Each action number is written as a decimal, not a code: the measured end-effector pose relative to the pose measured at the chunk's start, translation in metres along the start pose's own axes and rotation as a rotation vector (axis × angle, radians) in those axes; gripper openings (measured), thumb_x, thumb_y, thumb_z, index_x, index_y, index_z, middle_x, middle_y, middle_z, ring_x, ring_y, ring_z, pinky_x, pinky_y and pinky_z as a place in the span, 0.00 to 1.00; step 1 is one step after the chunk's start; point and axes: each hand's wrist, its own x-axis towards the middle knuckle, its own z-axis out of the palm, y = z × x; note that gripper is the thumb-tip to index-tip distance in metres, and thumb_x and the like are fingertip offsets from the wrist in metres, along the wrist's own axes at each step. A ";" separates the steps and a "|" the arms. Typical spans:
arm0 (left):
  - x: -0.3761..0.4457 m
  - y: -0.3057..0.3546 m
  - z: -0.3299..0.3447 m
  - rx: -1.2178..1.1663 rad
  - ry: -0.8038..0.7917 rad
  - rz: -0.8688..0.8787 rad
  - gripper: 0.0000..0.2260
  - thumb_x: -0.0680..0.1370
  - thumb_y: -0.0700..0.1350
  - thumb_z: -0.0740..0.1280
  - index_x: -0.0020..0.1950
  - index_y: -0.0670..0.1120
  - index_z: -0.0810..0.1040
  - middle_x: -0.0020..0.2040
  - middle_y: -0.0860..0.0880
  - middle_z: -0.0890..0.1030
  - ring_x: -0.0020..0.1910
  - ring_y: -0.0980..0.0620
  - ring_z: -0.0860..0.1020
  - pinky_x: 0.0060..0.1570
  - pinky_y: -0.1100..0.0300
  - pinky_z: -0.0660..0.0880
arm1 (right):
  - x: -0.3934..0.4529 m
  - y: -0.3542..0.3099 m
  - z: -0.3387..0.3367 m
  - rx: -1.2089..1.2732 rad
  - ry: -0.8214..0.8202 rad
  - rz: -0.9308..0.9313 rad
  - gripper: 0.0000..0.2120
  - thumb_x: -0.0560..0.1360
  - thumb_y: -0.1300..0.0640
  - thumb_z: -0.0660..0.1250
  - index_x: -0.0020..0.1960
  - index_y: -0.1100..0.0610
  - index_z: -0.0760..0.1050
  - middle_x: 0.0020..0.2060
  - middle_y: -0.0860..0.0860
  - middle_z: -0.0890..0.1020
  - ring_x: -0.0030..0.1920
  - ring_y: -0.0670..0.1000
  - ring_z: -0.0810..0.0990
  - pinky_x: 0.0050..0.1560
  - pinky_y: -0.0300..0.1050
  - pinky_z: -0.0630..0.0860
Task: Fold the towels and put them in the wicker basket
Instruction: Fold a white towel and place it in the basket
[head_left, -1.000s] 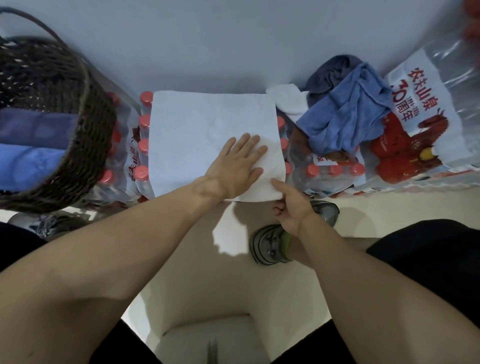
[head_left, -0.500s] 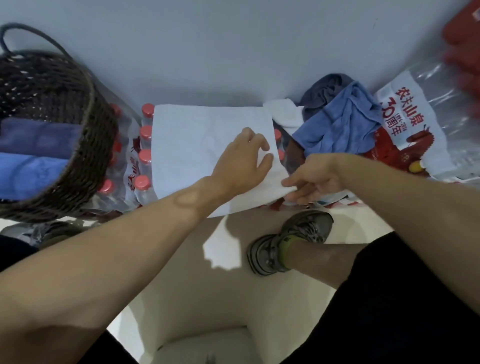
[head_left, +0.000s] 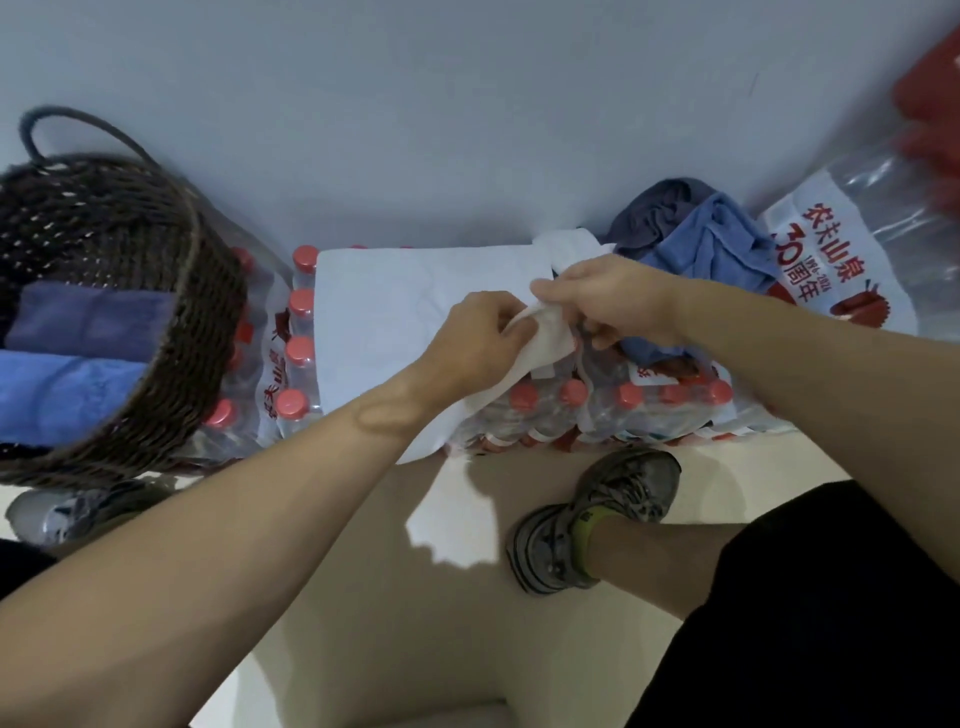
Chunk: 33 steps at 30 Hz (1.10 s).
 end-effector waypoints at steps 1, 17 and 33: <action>0.002 -0.001 -0.002 -0.004 -0.015 0.009 0.12 0.80 0.45 0.63 0.37 0.49 0.75 0.30 0.56 0.73 0.29 0.62 0.71 0.29 0.71 0.63 | 0.000 -0.002 0.001 -0.120 0.044 -0.144 0.14 0.76 0.43 0.69 0.52 0.53 0.80 0.37 0.44 0.77 0.33 0.41 0.75 0.36 0.34 0.71; 0.006 -0.019 -0.033 -0.016 -0.140 -0.270 0.13 0.70 0.48 0.77 0.49 0.49 0.77 0.47 0.50 0.82 0.43 0.51 0.81 0.42 0.60 0.78 | 0.021 0.015 0.010 0.037 0.193 -0.175 0.10 0.80 0.52 0.65 0.56 0.59 0.76 0.46 0.54 0.80 0.47 0.51 0.78 0.52 0.50 0.78; -0.010 -0.064 -0.133 0.318 -0.342 -0.512 0.07 0.74 0.44 0.70 0.50 0.45 0.80 0.47 0.46 0.83 0.44 0.47 0.81 0.40 0.58 0.76 | 0.019 0.031 0.016 0.388 0.199 0.161 0.07 0.83 0.58 0.59 0.55 0.60 0.73 0.45 0.54 0.79 0.45 0.55 0.79 0.46 0.55 0.79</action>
